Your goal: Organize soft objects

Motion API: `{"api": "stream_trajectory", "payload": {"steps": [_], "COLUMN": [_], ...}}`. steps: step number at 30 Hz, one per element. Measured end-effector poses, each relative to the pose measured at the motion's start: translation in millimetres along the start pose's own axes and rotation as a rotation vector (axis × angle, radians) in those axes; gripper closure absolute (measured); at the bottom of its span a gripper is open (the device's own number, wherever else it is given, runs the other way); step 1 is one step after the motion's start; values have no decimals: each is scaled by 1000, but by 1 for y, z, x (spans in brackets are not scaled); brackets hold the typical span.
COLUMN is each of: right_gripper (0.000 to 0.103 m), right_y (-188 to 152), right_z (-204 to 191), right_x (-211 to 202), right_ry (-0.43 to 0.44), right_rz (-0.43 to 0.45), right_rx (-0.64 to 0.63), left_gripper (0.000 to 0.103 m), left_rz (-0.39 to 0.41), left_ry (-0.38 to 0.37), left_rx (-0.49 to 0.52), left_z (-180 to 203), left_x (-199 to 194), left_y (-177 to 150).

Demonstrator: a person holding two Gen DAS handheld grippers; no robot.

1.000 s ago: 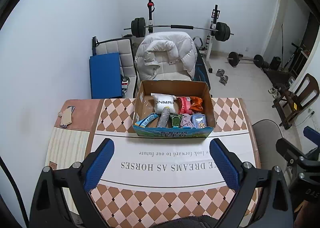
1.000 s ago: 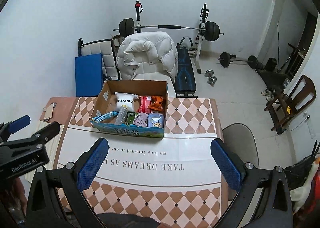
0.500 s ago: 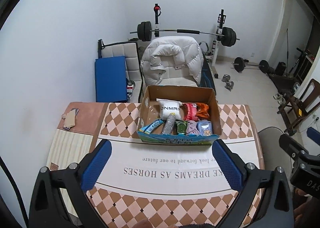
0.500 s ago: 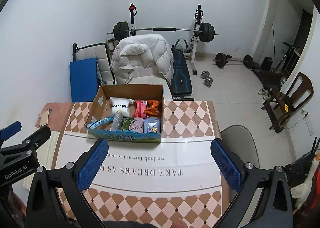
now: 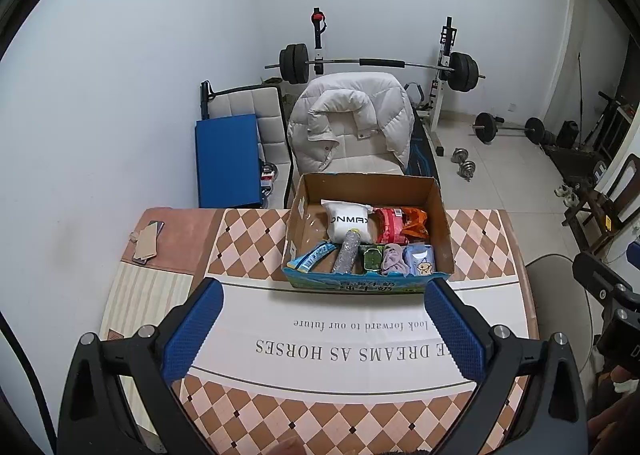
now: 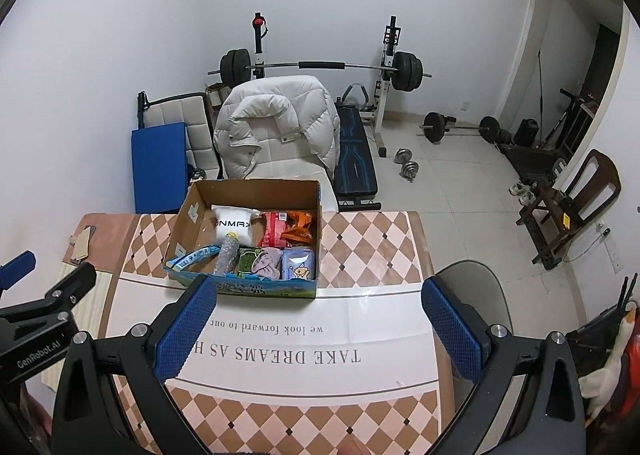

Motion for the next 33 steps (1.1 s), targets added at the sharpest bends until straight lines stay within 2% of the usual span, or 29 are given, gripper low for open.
{"api": "stream_trajectory", "payload": {"steps": [16,33], "right_gripper": [0,0], "right_y": [2,2], "right_z": [-4,-5], "right_x": [4,5], "right_ry": [1,0], "right_rz": [-2,7], "right_rx": [-9,-12], "left_gripper": [0,0], "left_rz": [-8,24], "left_ry": [-6,-10], "left_rx": [9,3], "left_z": [2,0], "left_x": [0,-9], "left_y": [-1,6]}}
Point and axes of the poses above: each gripper's, at about its wrist camera, not at the fingertips, and x roughly the way its jaws point, z to its right, y to its top, the point moved 10 cm from there along x, roughly the way its jaws point, and after that the axes turned 4 degrees about -y, right-handed, at the moved point
